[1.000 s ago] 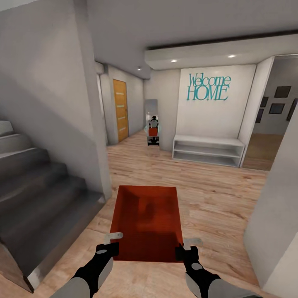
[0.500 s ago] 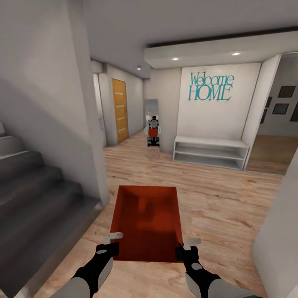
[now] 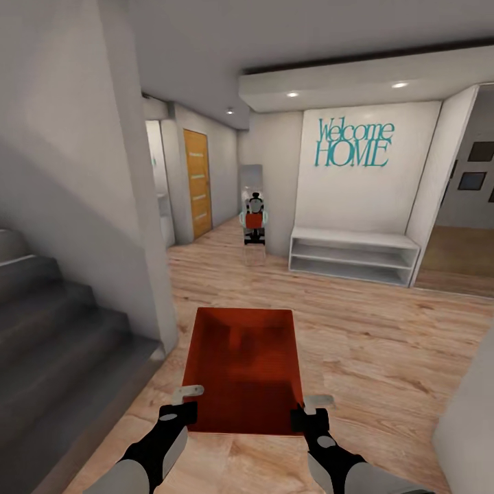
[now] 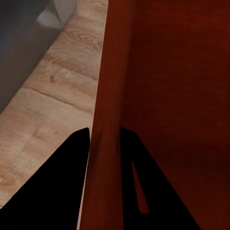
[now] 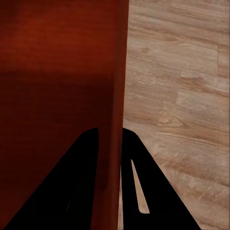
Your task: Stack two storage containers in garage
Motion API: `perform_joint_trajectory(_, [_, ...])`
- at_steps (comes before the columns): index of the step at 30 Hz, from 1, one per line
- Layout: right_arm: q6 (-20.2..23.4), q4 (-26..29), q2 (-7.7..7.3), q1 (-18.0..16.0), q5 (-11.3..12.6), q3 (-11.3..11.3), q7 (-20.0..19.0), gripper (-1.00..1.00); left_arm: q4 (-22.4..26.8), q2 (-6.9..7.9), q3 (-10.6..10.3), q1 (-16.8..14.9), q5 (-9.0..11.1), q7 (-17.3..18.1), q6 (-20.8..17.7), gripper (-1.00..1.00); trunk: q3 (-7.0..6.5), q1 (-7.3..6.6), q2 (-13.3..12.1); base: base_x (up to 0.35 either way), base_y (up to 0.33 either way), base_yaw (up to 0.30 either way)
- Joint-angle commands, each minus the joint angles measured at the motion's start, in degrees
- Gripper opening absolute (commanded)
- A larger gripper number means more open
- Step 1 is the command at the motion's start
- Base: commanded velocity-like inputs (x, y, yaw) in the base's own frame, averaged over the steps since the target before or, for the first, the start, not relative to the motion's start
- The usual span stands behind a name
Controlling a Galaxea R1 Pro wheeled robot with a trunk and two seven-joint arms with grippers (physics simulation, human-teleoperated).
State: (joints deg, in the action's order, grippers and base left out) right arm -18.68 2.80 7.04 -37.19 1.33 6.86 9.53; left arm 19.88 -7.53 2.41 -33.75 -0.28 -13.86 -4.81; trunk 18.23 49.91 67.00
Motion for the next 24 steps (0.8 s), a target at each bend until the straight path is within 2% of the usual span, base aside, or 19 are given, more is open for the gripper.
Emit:
perform_joint_trajectory(1, [-0.4,0.1,-0.01,-0.1,0.7,-1.1,0.5,-1.00,0.0,-0.02,0.7,0.0,0.3,-0.3,-0.4,-1.00,0.06,0.03,0.0,0.322,0.000,0.000])
perform_joint_trajectory(24, [-0.4,0.1,-0.01,-0.1,0.7,-1.1,0.5,-1.00,0.0,-0.02,0.7,0.0,0.3,-0.3,-0.3,-1.00,0.06,0.03,0.0,0.322,0.000,0.000])
